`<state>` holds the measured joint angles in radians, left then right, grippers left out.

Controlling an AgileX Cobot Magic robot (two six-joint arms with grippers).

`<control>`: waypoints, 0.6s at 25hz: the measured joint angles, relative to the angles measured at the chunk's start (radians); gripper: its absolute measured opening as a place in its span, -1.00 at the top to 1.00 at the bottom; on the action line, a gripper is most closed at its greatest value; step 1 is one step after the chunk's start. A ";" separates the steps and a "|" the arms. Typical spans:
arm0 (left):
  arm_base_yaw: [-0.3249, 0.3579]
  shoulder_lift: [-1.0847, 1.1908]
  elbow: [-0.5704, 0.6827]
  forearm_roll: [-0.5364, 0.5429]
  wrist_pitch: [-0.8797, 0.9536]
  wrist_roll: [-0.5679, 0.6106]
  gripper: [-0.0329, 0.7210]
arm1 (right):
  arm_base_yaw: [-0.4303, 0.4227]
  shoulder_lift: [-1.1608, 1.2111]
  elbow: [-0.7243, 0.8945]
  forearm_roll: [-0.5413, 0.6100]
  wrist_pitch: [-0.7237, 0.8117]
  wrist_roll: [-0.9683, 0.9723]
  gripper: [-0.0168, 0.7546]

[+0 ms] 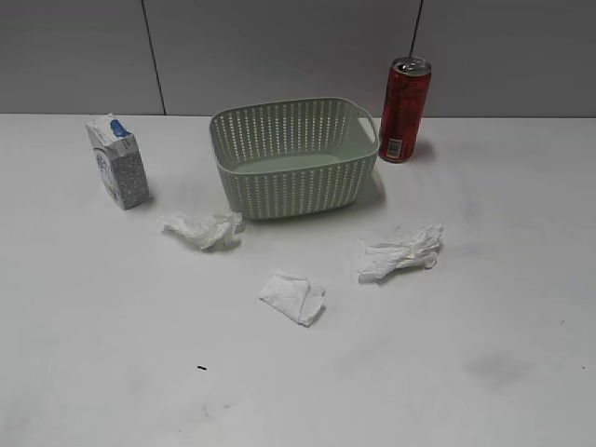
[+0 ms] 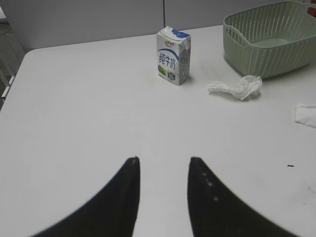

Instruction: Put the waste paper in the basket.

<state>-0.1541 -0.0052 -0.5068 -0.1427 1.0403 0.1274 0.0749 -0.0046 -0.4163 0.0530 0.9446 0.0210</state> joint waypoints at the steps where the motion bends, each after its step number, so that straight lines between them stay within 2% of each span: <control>1: 0.000 0.000 0.000 0.000 0.000 0.000 0.28 | 0.000 0.000 0.000 0.001 0.000 0.000 -0.52; 10: 0.000 0.000 0.000 -0.001 0.000 0.000 0.25 | 0.000 0.000 -0.001 0.001 -0.001 -0.002 -0.52; 13: 0.000 0.000 0.000 -0.002 0.000 0.000 -0.07 | 0.000 0.000 -0.009 0.001 -0.007 -0.012 -0.52; 15: 0.000 0.000 0.000 -0.003 0.000 0.000 -0.47 | 0.000 0.015 -0.017 0.001 -0.022 -0.021 -0.52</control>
<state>-0.1541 -0.0052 -0.5068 -0.1457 1.0403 0.1274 0.0749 0.0105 -0.4336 0.0540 0.9224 0.0000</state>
